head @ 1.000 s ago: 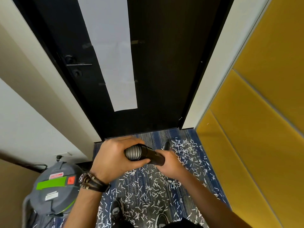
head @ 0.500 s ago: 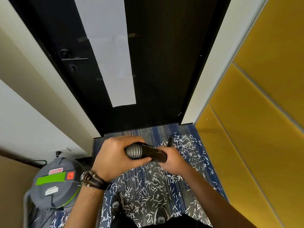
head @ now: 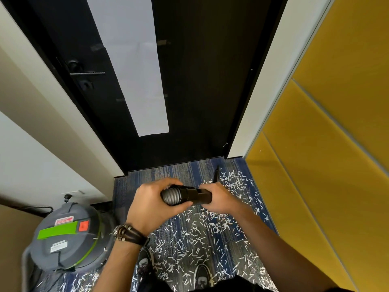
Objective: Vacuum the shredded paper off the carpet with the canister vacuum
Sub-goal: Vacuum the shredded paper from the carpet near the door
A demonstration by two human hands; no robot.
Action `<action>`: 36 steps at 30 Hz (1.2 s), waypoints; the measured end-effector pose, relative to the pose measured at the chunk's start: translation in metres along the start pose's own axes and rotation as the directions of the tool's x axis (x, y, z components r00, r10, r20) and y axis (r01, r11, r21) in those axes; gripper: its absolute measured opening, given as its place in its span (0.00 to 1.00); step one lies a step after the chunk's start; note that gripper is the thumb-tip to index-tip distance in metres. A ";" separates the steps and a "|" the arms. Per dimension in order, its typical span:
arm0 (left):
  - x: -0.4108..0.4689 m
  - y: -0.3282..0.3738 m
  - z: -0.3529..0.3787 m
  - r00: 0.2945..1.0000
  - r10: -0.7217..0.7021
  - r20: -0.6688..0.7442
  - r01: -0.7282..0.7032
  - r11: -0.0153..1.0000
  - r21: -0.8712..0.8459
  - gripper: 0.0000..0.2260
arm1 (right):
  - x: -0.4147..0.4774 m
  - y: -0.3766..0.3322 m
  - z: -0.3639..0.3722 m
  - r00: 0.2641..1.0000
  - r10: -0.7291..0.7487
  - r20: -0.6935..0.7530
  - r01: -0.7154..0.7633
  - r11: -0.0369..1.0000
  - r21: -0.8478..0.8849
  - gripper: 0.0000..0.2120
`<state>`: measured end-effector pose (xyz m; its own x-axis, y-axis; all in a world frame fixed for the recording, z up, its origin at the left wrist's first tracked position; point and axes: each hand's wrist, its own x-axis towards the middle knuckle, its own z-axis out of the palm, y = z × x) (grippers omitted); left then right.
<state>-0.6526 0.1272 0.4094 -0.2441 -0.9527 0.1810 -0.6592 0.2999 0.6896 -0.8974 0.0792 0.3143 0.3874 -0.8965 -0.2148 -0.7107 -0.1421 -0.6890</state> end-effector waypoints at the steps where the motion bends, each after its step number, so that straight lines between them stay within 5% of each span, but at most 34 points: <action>1: -0.001 0.001 0.004 1.000 -0.013 0.012 0.013 1.000 -0.015 0.26 | -0.003 0.004 0.002 1.000 0.013 0.004 -0.013 1.000 0.006 0.19; 9: 0.001 0.023 0.010 0.990 0.078 0.121 -0.070 0.995 -0.066 0.19 | -0.033 0.016 0.004 0.997 0.010 -0.075 -0.002 0.994 0.108 0.08; 17: 0.001 0.023 -0.011 0.992 0.109 0.057 -0.107 0.994 -0.037 0.20 | -0.024 0.003 0.010 0.993 -0.019 -0.116 0.032 0.993 0.114 0.19; 29: -0.001 0.024 -0.002 0.997 0.082 -0.018 -0.083 0.992 -0.090 0.19 | -0.025 0.007 -0.003 0.998 0.031 -0.051 -0.029 0.999 0.035 0.05; 36: 0.005 0.026 -0.010 0.993 0.118 0.022 -0.117 0.992 -0.042 0.19 | -0.020 0.001 0.005 0.997 0.020 -0.073 -0.014 0.996 0.084 0.19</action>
<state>-0.6640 0.1299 0.4351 -0.3354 -0.9096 0.2454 -0.5960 0.4066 0.6925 -0.9026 0.0992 0.3146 0.3291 -0.9275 -0.1773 -0.6644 -0.0940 -0.7414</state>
